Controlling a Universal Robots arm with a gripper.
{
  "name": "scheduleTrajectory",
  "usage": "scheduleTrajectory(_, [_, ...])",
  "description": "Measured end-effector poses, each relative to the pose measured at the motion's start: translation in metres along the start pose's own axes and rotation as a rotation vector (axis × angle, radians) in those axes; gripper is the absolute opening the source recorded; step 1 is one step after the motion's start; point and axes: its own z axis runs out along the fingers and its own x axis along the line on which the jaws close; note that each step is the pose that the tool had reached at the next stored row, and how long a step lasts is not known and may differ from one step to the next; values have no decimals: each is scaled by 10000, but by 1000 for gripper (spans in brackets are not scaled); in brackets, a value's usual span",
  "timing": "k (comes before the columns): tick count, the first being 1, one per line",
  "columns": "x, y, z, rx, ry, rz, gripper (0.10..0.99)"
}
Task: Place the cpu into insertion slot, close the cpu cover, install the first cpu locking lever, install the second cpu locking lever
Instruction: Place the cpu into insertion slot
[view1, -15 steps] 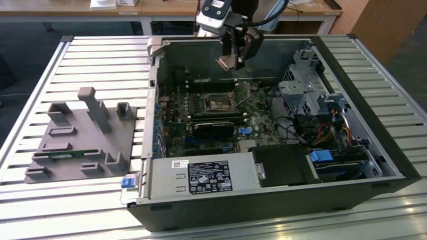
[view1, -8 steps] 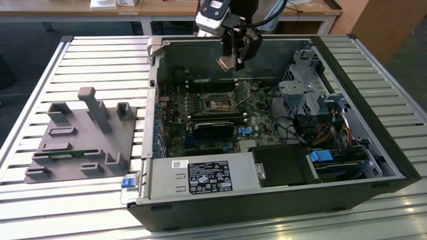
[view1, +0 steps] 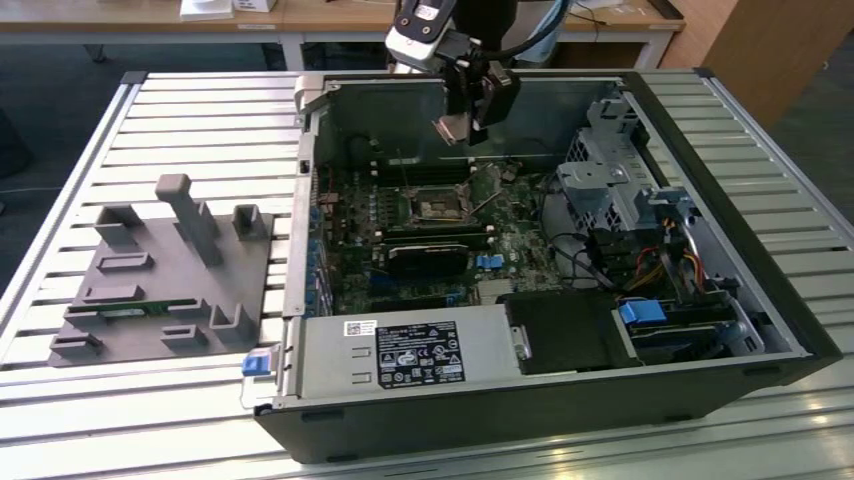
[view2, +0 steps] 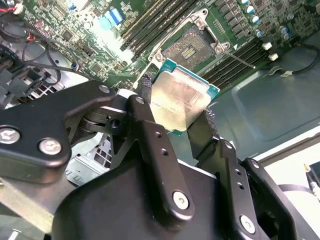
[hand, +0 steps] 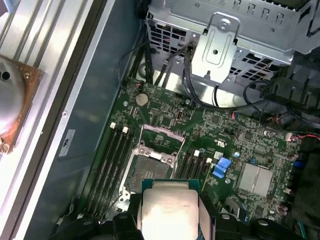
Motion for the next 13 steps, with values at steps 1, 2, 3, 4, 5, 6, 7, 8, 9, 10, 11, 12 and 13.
scheduleTrajectory(1, [1,0,4,-2,-9,95,537])
scheduleTrajectory(2, [2,0,8,-4,-17,194,537])
scheduleTrajectory(3, [2,0,12,-6,-27,302,537])
scheduleTrajectory(4, [2,-1,16,-7,-37,402,537])
scheduleTrajectory(5, [2,-1,20,-9,-45,497,537])
scheduleTrajectory(6, [2,-1,24,-10,-55,596,537])
scheduleTrajectory(7, [2,-2,29,-12,-64,693,537])
scheduleTrajectory(8, [2,-2,34,-13,-72,782,537])
scheduleTrajectory(9, [2,-3,38,-15,-80,873,537])
scheduleTrajectory(10, [2,-3,42,-17,-87,959,537])
scheduleTrajectory(11, [2,-3,45,-19,-95,1046,537])
scheduleTrajectory(12, [2,-4,49,-20,-104,1139,537])
scheduleTrajectory(13, [2,-4,52,-22,-111,1230,537])
